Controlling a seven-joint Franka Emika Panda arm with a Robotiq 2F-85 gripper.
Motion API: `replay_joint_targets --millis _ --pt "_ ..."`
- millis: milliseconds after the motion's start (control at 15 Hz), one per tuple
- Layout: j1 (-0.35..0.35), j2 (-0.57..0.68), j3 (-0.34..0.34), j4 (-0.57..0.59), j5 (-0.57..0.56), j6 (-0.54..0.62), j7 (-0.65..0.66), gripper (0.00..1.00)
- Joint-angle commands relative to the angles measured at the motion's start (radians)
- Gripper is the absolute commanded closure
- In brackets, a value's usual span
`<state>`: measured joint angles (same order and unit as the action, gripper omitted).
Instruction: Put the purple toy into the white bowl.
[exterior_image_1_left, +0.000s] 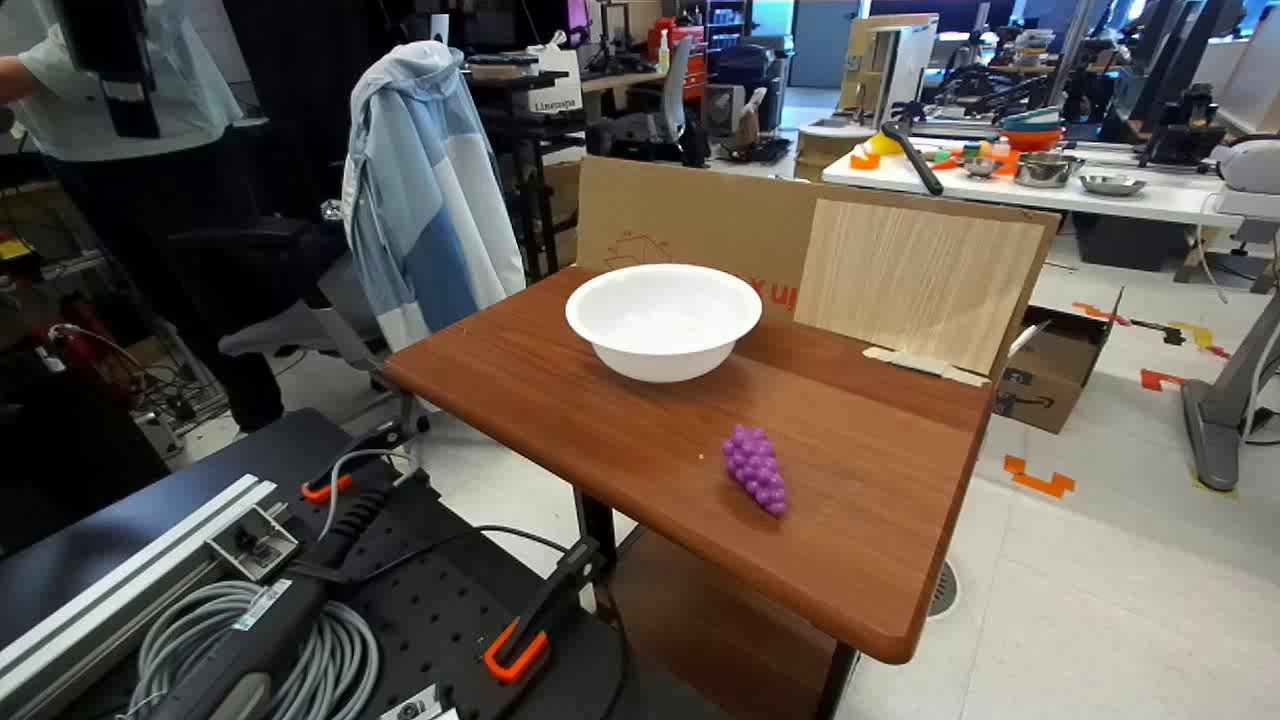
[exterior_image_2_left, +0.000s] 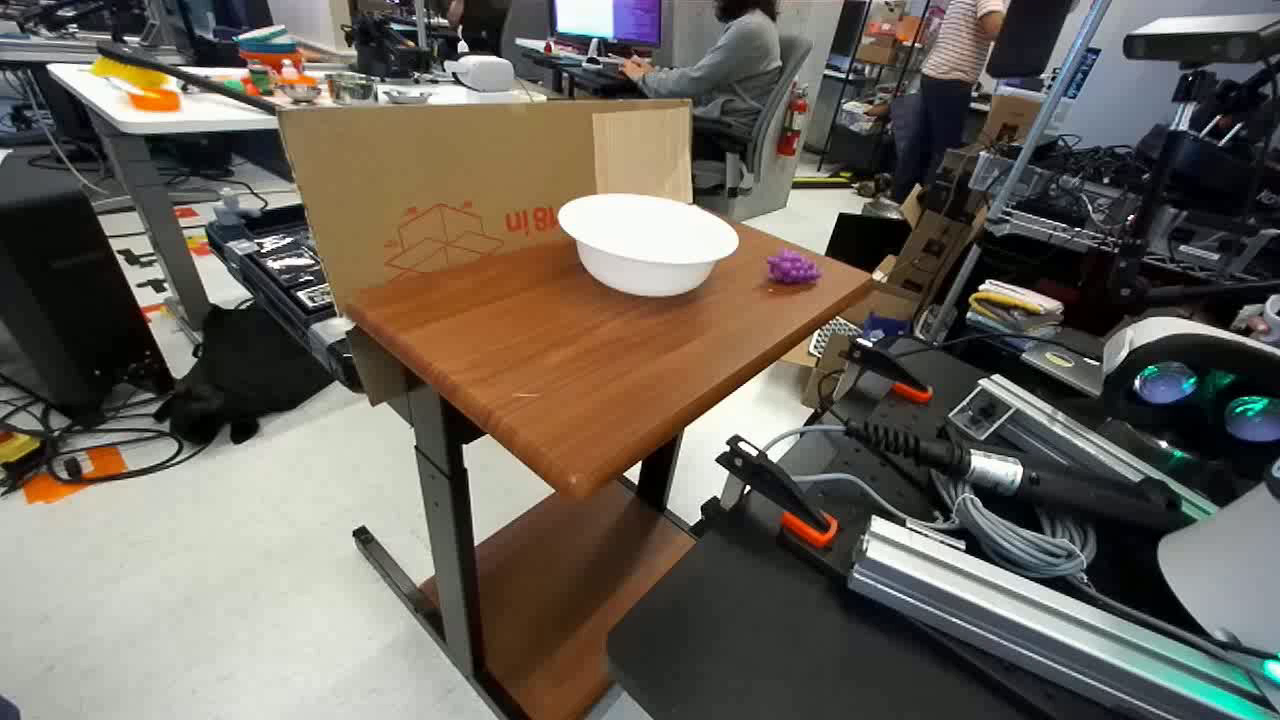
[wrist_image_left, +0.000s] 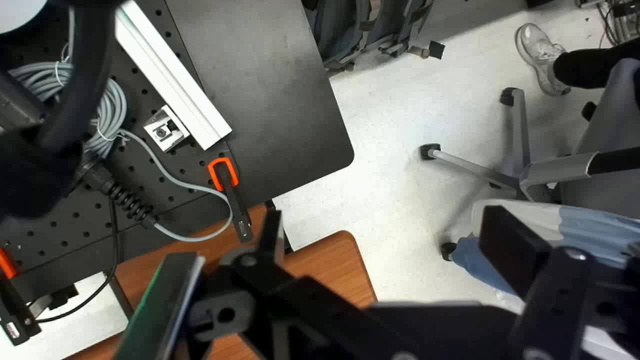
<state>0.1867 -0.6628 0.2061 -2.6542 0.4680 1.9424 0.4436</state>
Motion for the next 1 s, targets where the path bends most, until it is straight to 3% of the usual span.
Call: replay_joint_targets --millis 0,333,467,933 --pt "-0.013 -0.001 0.010 0.002 0.006 -0.005 -0.006 0.00" --pt "-0.013 -0.001 0.010 0.002 0.006 -0.005 -0.006 0.00" --pt "-0.007 0.014 -0.007 0.022 -0.035 -0.077 -0.057 0.00" --pt "-0.050 0.027 -0.186 0.067 -0.227 -0.369 -0.504 0.00"
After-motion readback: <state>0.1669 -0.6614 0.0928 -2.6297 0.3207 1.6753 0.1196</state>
